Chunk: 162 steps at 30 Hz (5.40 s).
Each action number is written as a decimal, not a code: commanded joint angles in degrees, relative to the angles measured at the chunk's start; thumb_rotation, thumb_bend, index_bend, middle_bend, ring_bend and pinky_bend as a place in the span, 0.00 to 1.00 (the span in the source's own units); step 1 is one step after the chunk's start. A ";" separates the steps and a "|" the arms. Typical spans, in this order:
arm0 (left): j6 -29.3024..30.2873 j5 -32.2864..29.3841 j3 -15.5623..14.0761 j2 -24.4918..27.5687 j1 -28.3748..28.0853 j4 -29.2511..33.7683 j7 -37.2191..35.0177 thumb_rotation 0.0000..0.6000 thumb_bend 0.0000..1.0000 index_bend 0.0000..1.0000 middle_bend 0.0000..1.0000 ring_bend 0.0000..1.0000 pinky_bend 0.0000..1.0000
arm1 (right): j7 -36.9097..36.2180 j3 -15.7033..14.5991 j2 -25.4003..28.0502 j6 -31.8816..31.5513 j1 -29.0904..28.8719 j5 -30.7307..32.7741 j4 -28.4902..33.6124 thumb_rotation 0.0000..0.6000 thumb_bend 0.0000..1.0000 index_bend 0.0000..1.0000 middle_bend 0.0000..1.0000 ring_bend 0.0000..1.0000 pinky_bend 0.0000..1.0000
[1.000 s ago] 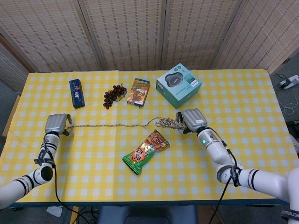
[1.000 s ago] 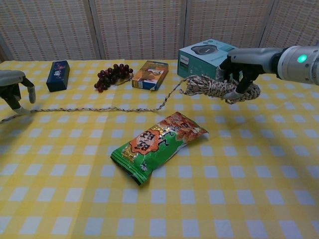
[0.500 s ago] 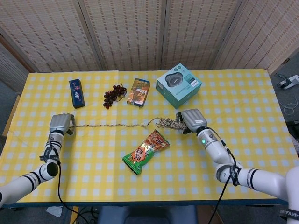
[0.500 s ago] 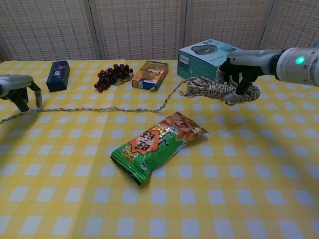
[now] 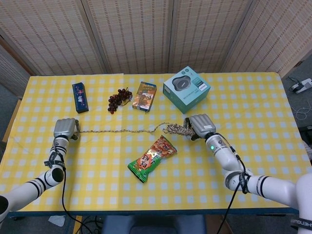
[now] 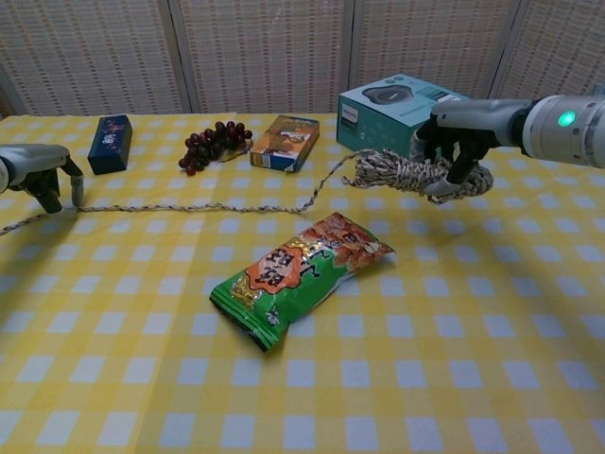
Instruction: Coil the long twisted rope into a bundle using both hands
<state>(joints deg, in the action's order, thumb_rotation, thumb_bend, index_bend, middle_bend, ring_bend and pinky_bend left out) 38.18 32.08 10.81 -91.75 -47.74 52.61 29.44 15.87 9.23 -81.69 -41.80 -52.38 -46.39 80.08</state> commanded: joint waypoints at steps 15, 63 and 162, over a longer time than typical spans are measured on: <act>-0.64 -1.81 -0.05 -2.19 -0.89 -3.18 1.00 1.00 0.36 0.70 1.00 1.00 1.00 | -0.50 -0.27 -0.66 0.38 -0.04 -0.09 -1.23 1.00 0.62 0.74 0.60 0.51 0.61; 31.59 48.94 2.83 32.05 12.94 43.24 -29.00 1.00 0.36 0.74 1.00 1.00 1.00 | 1.73 8.16 -0.57 -10.65 -2.44 -1.92 12.56 1.00 0.63 0.77 0.61 0.52 0.61; 23.09 7.28 7.37 25.87 2.56 41.17 -18.22 1.00 0.36 0.72 1.00 1.00 1.00 | -38.30 13.15 -18.90 -33.65 1.07 -34.60 -4.62 1.00 0.36 0.86 0.65 0.59 0.64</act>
<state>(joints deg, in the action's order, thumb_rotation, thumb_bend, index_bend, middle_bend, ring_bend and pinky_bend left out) 60.60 38.56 18.27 -66.10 -45.68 93.30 11.51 -22.58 22.24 -100.43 -75.33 -51.36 -81.13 75.60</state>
